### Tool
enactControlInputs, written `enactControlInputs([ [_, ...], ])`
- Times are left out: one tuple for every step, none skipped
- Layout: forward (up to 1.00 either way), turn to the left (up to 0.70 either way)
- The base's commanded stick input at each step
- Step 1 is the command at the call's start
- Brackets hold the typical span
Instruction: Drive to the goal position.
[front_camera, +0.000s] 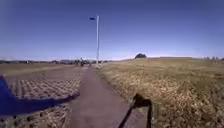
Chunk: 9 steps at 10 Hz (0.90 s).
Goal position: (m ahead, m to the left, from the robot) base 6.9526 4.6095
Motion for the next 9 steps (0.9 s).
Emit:
enactControlInputs([
  [0.70, 0.35],
  [0.70, 0.35],
  [0.70, 0.35],
  [0.70, 0.35],
  [0.70, 0.35],
  [0.70, 0.35],
  [0.70, 0.35],
  [0.70, 0.35],
  [0.70, 0.25],
])
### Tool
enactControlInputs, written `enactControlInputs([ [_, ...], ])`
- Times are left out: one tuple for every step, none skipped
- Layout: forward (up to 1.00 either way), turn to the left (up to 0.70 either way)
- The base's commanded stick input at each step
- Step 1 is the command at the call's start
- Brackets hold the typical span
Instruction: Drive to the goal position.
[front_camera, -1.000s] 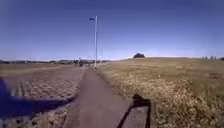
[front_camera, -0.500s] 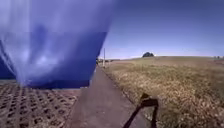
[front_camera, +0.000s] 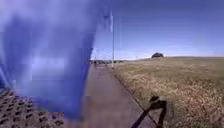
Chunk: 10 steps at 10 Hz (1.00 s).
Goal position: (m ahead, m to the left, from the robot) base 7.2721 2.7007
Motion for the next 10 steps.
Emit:
enactControlInputs([
  [0.70, 0.06],
  [0.70, 0.00],
  [0.70, 0.00],
  [0.70, 0.00],
  [0.70, 0.00],
  [0.70, 0.00],
  [0.70, 0.00],
  [0.70, 0.00],
  [0.70, 0.00],
  [0.70, 0.00],
])
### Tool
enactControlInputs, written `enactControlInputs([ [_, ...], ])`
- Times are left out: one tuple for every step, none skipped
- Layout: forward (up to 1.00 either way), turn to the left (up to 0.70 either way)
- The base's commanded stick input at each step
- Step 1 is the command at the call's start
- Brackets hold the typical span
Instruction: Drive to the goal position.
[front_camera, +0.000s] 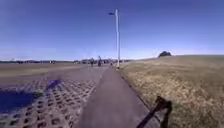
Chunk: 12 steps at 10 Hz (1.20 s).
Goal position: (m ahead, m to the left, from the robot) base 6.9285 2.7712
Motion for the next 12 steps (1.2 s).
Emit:
enactControlInputs([
  [0.70, 0.00],
  [0.70, 0.00],
  [0.70, 0.00],
  [0.70, 0.00],
  [0.70, 0.00],
  [0.70, 0.00],
  [0.70, 0.00],
  [0.70, 0.00],
  [0.70, 0.00],
  [0.70, 0.00],
  [0.70, 0.00],
  [0.70, 0.00],
])
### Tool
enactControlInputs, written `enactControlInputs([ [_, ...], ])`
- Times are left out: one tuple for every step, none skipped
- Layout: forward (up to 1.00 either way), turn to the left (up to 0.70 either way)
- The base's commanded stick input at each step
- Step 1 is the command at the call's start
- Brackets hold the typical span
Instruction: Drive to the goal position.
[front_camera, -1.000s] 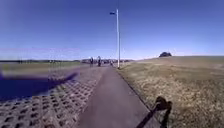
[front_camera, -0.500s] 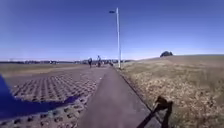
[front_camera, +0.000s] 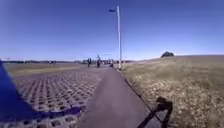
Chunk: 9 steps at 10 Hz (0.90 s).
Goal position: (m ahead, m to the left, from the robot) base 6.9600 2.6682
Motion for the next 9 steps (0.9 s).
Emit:
enactControlInputs([
  [0.70, 0.00],
  [0.70, 0.00],
  [0.70, 0.00],
  [0.70, 0.00],
  [0.70, 0.09],
  [0.70, 0.32],
  [0.70, 0.35],
  [0.70, 0.35],
  [0.70, 0.35],
])
